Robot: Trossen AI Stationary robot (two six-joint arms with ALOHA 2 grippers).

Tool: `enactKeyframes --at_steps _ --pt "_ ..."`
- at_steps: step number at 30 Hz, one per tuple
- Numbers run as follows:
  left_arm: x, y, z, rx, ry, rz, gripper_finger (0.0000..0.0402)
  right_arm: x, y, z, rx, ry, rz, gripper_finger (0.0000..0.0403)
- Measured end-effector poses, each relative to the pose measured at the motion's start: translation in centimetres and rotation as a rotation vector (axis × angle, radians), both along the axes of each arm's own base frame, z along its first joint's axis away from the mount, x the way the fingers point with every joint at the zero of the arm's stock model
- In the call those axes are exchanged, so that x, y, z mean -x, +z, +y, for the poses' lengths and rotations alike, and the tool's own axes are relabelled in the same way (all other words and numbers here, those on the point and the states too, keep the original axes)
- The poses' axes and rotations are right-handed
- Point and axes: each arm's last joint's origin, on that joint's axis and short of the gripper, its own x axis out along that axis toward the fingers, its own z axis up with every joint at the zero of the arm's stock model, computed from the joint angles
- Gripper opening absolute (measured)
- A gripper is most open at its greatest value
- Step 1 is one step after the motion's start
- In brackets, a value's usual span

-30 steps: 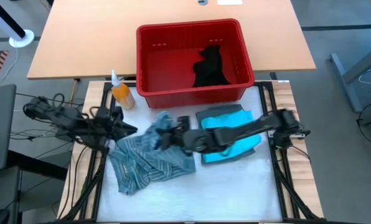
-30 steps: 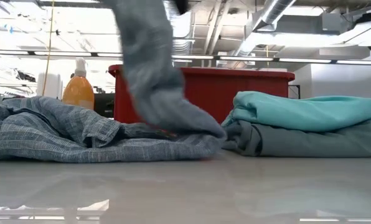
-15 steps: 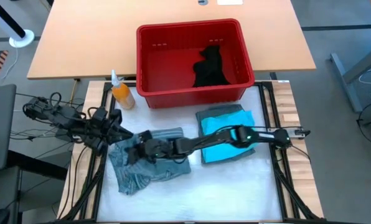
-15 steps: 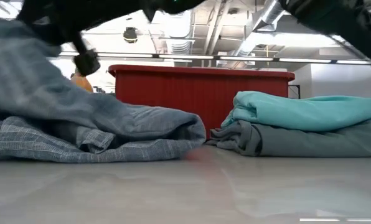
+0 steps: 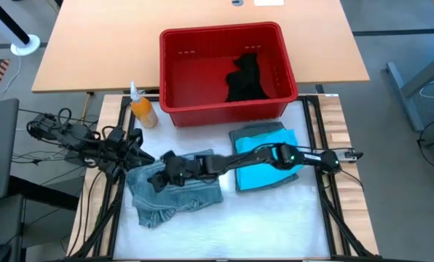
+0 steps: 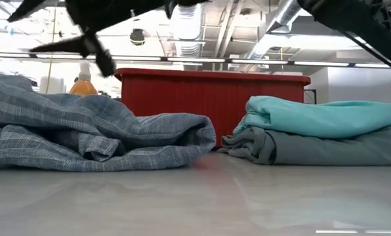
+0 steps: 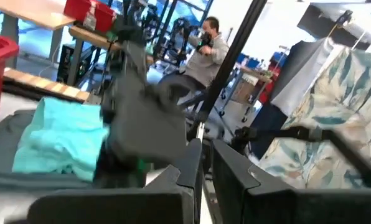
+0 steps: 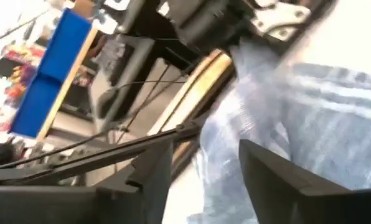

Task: Fold Laundry from Bin
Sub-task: Fold the blue patterned polo shirt

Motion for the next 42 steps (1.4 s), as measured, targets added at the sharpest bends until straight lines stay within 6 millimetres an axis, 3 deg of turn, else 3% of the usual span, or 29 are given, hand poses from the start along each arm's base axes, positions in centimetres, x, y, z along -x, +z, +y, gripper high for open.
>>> enactKeyframes --at_steps 5,9,12,15,18,24,32,42 --pt "0.0 -1.3 0.0 -0.017 -0.014 0.132 0.0022 2.9 3.2 -0.6 0.054 0.030 0.159 0.0233" --pt "-0.5 -3.2 -0.6 -0.002 -0.082 0.343 0.0022 7.7 6.9 0.6 0.133 -0.046 0.369 0.0230" --pt "-1.6 -4.9 -1.7 -0.012 -0.142 0.449 0.0022 10.9 7.4 0.8 0.161 -0.124 0.575 0.0231" --pt "-3.2 -6.9 -3.0 -0.062 -0.172 0.508 0.0022 12.1 6.7 0.2 0.153 -0.170 0.713 0.0239" --pt "-4.4 -8.7 -4.3 -0.133 -0.217 0.542 0.0029 11.5 4.8 0.0 0.132 -0.145 0.775 0.0253" --pt "-5.6 -11.3 -5.9 -0.258 -0.247 0.677 0.0085 11.9 0.0 -0.1 0.174 -0.172 0.941 0.0271" --pt "-6.8 -14.0 -6.5 -0.355 -0.147 0.838 0.0165 10.9 -5.2 -1.4 0.056 -0.136 0.814 0.0271" --pt "-7.0 -19.9 -9.0 -0.278 -0.149 1.073 0.0176 12.6 -8.0 -0.9 0.059 -0.168 0.848 0.0271"
